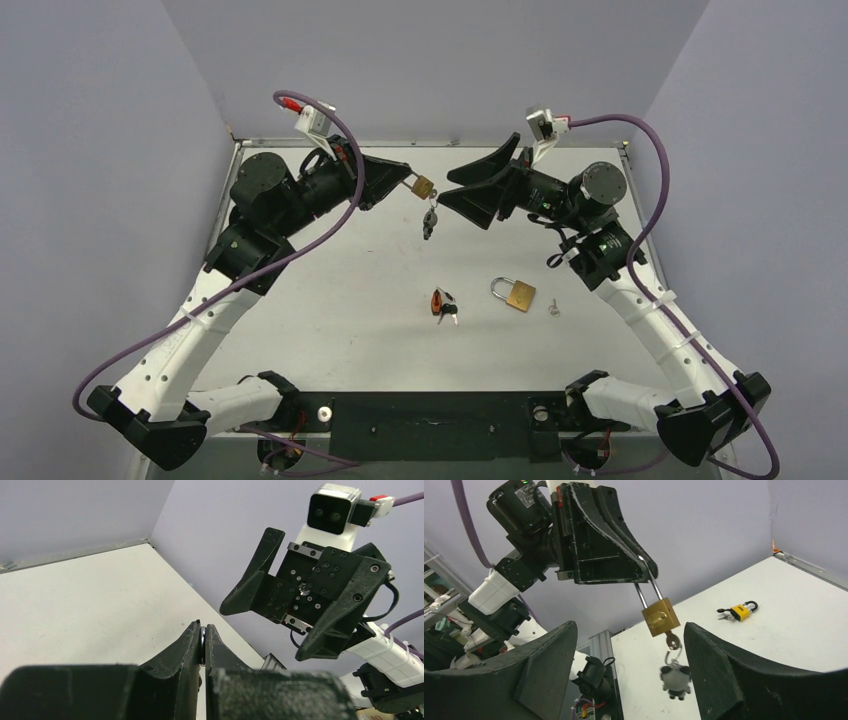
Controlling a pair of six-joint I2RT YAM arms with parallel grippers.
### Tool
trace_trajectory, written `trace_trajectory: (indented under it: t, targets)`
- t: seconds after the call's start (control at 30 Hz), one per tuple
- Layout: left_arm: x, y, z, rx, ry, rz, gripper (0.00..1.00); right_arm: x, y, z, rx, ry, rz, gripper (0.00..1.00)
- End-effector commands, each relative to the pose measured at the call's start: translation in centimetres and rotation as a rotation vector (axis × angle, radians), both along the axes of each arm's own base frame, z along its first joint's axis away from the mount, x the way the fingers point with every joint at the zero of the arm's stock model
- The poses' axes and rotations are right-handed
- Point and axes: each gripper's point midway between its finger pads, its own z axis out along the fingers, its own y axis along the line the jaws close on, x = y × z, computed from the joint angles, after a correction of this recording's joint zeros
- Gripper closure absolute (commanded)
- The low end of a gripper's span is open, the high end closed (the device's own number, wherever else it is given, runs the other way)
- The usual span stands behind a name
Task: Lock with the key
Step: Lock the lock.
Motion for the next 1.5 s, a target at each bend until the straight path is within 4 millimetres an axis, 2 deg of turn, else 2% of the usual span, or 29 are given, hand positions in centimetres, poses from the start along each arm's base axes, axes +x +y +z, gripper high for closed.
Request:
trace_trajectory:
  t: [0.0, 0.13, 0.33, 0.37, 0.4, 0.43, 0.47, 0.5, 0.57, 1.0, 1.33, 1.47]
  targets:
    - [-0.9, 0.5, 2.7, -0.065, -0.06, -0.026, 1.0, 0.4, -1.4, 0.4, 0.024, -0.068, -0.048, 0.27]
    - [-1.2, 0.4, 3.0, -0.071, -0.06, -0.047, 1.0, 1.3, -1.4, -1.4, -0.006, -0.049, -0.068, 0.32]
    - [-1.3, 0.2, 2.9, -0.072, -0.048, -0.068, 1.0, 1.6, -0.7, -2.3, -0.097, -0.083, -0.119, 0.38]
    - [-1.4, 0.2, 2.9, -0.073, -0.046, -0.071, 1.0, 1.7, -0.5, -1.9, -0.114, -0.122, -0.14, 0.38]
    - [-1.4, 0.2, 2.9, -0.074, -0.045, -0.072, 1.0, 1.8, -0.3, -2.7, -0.148, -0.101, -0.145, 0.4]
    - [-1.4, 0.2, 2.9, -0.075, -0.045, -0.073, 1.0, 1.8, 0.0, -2.2, -0.159, -0.14, -0.16, 0.41]
    - [-1.4, 0.2, 3.0, -0.076, -0.046, -0.073, 1.0, 2.2, 0.1, -3.3, -0.204, -0.128, -0.178, 0.43]
    - [-1.5, 0.2, 3.0, -0.076, -0.047, -0.073, 1.0, 1.9, 0.4, -3.2, -0.214, -0.134, -0.175, 0.44]
    - [-1.5, 0.3, 3.1, -0.077, -0.048, -0.072, 1.0, 2.2, 0.7, -4.1, -0.255, -0.122, -0.186, 0.46]
    - [-1.5, 0.7, 3.0, -0.071, -0.042, -0.067, 1.0, 2.5, 1.3, -5.1, -0.305, -0.128, -0.209, 0.63]
    - [-0.9, 0.8, 2.5, -0.069, -0.023, -0.051, 1.0, 2.2, 1.7, -5.1, -0.302, -0.135, -0.202, 0.99]
    - [-0.3, 1.4, 2.4, -0.068, -0.009, -0.012, 1.0, 2.2, 1.6, -5.6, -0.312, -0.137, -0.209, 1.0]
